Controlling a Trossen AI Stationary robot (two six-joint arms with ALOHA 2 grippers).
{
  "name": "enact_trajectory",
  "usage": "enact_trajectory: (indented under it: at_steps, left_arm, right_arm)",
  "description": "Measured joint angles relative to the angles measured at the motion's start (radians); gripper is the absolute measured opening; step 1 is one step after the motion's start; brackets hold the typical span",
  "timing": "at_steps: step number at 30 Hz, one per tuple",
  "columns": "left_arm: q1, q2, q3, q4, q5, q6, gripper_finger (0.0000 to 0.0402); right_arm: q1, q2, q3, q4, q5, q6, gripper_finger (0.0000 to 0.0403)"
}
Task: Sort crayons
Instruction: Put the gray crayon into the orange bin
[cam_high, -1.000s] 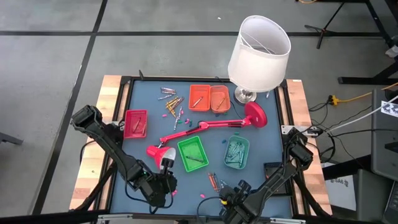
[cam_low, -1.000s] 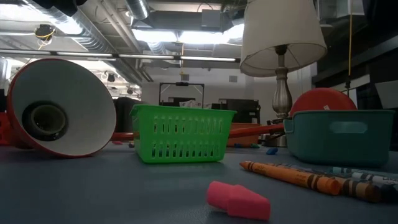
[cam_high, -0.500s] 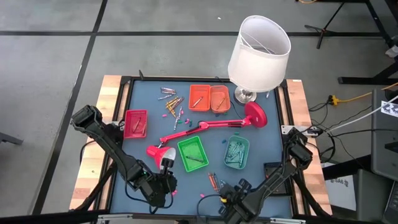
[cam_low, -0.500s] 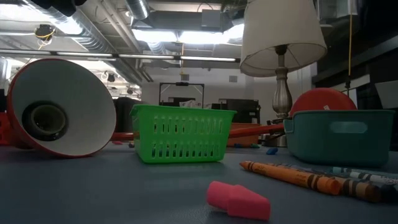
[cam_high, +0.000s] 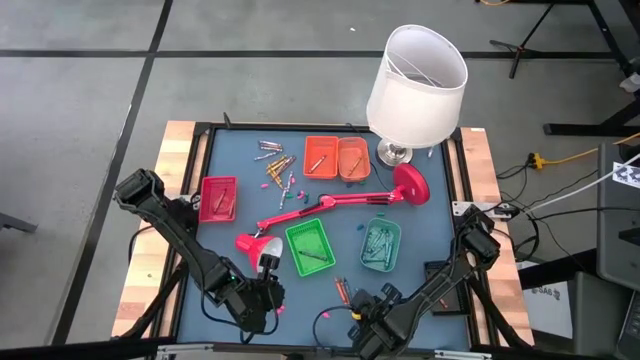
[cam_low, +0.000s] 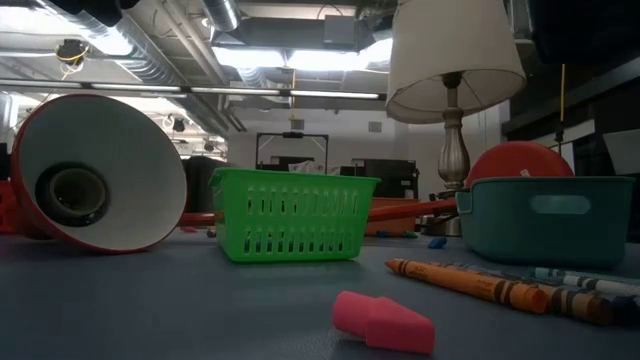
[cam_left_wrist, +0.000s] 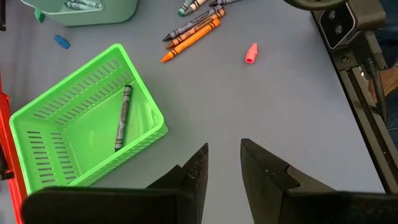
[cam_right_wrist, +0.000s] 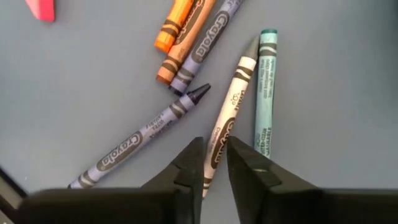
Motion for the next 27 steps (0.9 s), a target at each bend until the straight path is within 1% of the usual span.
enact_trajectory:
  at_steps: [5, 18, 22, 27]
  left_arm:
    - [0.000, 0.000, 0.000, 0.000, 0.000, 0.000, 0.0078]
    - [0.000, 0.000, 0.000, 0.000, 0.000, 0.000, 0.0078]
    - [0.000, 0.000, 0.000, 0.000, 0.000, 0.000, 0.0078]
    - [0.000, 0.000, 0.000, 0.000, 0.000, 0.000, 0.0078]
  right_arm:
    - [0.000, 0.000, 0.000, 0.000, 0.000, 0.000, 0.0049]
    - [0.000, 0.000, 0.000, -0.005, 0.000, -0.001, 0.0030]
    - [0.000, 0.000, 0.000, -0.005, -0.001, -0.002, 0.0041]
    - [0.000, 0.000, 0.000, -0.006, 0.002, -0.002, 0.0073]
